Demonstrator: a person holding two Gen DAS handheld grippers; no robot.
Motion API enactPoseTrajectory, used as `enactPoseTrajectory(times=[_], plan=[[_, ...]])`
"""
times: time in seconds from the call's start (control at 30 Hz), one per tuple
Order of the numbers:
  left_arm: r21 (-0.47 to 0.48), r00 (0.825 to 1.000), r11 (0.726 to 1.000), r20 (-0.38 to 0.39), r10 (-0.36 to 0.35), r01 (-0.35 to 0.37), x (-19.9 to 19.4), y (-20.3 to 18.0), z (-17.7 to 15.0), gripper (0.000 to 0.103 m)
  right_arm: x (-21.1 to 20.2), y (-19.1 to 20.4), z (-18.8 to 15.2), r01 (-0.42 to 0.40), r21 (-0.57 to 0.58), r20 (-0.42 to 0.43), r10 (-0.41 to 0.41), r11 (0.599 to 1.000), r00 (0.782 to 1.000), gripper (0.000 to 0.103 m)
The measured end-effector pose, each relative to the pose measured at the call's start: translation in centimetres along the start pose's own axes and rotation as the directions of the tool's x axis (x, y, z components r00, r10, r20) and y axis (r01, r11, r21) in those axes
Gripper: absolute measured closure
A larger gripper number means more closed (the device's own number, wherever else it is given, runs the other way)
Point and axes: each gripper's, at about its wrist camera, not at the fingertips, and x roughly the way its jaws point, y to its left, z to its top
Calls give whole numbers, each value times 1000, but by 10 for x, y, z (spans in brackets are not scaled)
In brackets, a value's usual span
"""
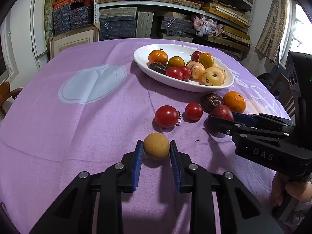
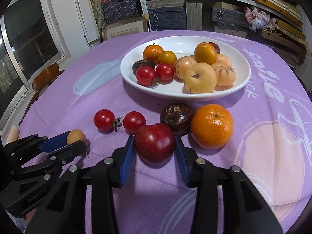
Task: Organize fruits
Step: 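Hold the brown fruit in the left gripper while the right grasps a dark red plum, then carry both fruits onto the white plate and open both grippers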
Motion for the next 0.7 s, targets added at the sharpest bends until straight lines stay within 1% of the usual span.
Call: enactPoseTrajectory(times=[0.3,0.43,0.53,0.57,0.7], plan=[[-1,1000,1000,8,5,-5,-1,-1,0,75,-11,-1,-9,-33,9,19,33,999,999,63],[-5,1000,1000,29,11,-11,-6,-1,2,75,-29,0,-11,-49,12,58,48,999,997,63],[-30,999,999,31,-16,17,-9,2,17,75,-48,-3,-3,-37,5,109,37,999,993,63],[-25,999,1000,38,-9,10,-8,1,24,75,-54,-6,5,-25,4,128,25,1000,992,63],[0,998,1000,59,-6,6,2,-5,66,75,-59,-23,39,29,19,165,-32,999,986,63]])
